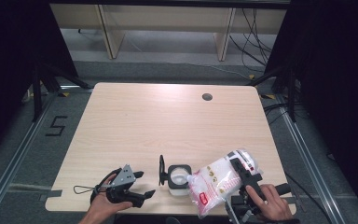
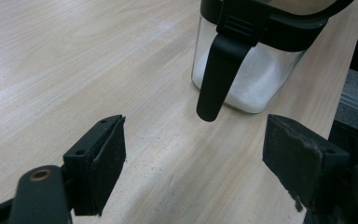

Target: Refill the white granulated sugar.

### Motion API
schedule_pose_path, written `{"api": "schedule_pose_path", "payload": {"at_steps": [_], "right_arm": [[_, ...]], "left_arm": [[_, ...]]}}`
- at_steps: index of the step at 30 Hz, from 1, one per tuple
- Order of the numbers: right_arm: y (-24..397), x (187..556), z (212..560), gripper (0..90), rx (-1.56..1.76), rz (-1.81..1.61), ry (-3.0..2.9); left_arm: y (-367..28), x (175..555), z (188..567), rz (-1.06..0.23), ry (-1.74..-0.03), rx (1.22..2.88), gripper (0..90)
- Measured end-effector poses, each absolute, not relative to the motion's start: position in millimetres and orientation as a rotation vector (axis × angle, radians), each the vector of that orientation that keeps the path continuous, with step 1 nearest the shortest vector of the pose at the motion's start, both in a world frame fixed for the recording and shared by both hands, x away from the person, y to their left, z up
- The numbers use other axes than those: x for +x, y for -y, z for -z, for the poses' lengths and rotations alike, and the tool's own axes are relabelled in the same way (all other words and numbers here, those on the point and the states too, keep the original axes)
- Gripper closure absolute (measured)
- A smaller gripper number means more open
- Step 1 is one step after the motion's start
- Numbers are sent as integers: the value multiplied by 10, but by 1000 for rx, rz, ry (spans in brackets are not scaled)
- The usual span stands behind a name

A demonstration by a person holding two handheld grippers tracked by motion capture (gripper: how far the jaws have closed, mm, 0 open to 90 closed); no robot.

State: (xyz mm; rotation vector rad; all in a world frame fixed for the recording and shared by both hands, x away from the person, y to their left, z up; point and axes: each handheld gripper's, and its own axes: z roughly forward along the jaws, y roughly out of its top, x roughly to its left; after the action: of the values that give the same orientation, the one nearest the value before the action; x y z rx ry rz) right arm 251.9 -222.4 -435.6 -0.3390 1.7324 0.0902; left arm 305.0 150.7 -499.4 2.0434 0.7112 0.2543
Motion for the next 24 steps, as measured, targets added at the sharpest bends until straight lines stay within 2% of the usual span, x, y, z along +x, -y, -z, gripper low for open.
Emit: {"api": "schedule_pose_path", "payload": {"at_steps": [1,3,6,8,24], "right_arm": [[2244,2507,4401,441,-267,-133,-1746],[2212,2525,4326,441,-378,-73,-1715],[2239,2514,4404,441,-279,-147,-1728],[2213,2536,4340,441,-383,-99,-1706],[2218,2511,4371,442,-322,-104,-1720]], "left_arm": [[-1508,3050,4994,-253,-711,2043,208],[-1507,3050,4994,-254,-711,2043,208],[-1504,3046,4996,-245,-720,2040,208],[-1505,3046,4996,-245,-721,2040,208],[-1500,3041,4995,-252,-727,2044,208]]}}
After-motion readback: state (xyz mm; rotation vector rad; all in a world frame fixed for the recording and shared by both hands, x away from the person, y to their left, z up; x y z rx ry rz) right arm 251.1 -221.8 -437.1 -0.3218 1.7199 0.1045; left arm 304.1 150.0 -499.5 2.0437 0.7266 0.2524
